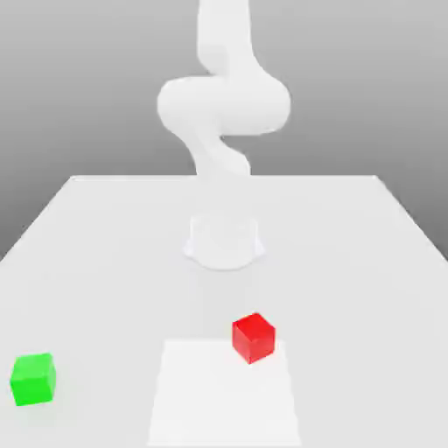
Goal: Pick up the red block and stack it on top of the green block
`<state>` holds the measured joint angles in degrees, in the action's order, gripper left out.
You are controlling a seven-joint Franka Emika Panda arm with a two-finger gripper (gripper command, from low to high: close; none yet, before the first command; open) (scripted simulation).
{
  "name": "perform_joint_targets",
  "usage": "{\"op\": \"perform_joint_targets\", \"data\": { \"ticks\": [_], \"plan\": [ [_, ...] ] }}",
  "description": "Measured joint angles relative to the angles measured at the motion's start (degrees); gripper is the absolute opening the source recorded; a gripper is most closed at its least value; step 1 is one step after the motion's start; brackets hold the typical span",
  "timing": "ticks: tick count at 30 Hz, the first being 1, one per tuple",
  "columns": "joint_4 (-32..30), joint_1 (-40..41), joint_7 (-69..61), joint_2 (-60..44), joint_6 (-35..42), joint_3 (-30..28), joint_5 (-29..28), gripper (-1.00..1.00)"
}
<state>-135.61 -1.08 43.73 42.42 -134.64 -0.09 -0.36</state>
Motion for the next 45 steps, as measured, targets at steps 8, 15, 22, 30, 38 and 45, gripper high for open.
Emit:
{"op": "perform_joint_targets", "data": {
  "ticks": [8,15,22,30,38,45],
  "plan": [
    [-14.50,-3.97,-8.51,-13.27,-10.83,-0.90,-0.94,0.00],
    [-28.38,-7.73,-17.65,-26.33,-21.17,-2.17,-0.96,0.00],
    [-31.74,-8.71,-23.22,-47.73,-38.12,-1.10,1.19,0.00],
    [-31.13,-7.92,-23.26,-52.56,-42.18,-0.30,1.19,-1.00],
    [-33.05,-7.90,-22.53,-38.94,-30.49,-0.59,0.15,-1.00],
    [-22.67,2.55,-25.69,-41.03,-22.00,-8.35,2.90,-1.00]
  ]
}}
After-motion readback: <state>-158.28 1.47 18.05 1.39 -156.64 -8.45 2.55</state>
